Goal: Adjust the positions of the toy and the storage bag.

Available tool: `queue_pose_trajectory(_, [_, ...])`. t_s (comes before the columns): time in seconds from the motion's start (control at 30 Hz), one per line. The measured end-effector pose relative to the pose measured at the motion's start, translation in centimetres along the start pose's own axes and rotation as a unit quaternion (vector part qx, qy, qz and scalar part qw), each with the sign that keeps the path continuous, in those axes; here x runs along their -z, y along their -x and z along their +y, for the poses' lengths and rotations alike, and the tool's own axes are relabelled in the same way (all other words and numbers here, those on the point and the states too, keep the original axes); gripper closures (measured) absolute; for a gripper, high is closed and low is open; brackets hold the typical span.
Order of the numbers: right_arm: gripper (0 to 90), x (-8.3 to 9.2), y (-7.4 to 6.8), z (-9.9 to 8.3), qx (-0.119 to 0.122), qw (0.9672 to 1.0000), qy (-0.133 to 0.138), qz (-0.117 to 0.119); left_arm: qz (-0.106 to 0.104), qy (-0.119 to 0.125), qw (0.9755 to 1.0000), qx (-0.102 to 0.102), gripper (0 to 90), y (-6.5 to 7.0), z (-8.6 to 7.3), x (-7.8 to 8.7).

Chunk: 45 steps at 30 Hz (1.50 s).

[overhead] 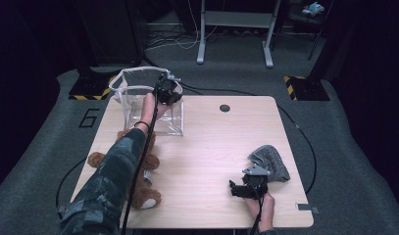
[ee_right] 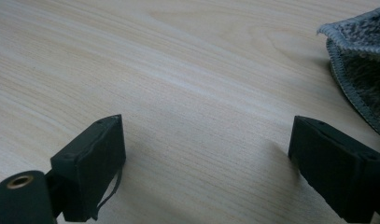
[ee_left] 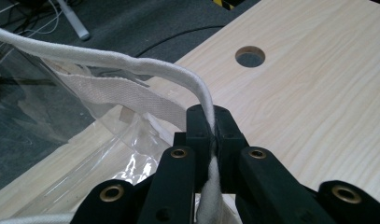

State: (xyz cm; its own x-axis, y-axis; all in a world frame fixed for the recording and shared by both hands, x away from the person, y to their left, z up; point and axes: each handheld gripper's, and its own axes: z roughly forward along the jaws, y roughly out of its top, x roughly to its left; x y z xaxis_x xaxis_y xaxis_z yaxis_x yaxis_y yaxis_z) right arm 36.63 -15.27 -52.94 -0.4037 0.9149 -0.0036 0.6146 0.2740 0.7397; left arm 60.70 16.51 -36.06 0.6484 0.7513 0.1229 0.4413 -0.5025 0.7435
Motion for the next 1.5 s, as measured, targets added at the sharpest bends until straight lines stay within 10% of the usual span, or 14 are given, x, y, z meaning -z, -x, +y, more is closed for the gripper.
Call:
queue_pose_trajectory(0.5, [10.1, 0.0, 0.0, 0.0, 0.0, 1.0, 0.0, 0.0, -0.042, 0.006, 0.9987, -0.029, 85.5, 2.5, 1.2, -0.6])
queue_pose_trajectory(0.8, [10.1, 0.0, 0.0, 0.0, 0.001, 1.0, 0.001, -0.001, -0.043, 0.02, 0.9988, -0.011, 39.4, 2.4, 1.6, 1.4])
queue_pose_trajectory(1.17, [10.1, 0.0, 0.0, 0.0, 0.0, 1.0, -0.001, 0.0, 0.012, 0.054, 0.998, 0.032, 26.8, -2.1, 1.1, 6.3])
queue_pose_trajectory(1.5, [10.1, 0.0, 0.0, 0.0, 0.001, 1.0, 0.0, 0.001, 0.08, 0.053, 0.9894, 0.109, 16.9, -8.0, -2.0, 8.9])
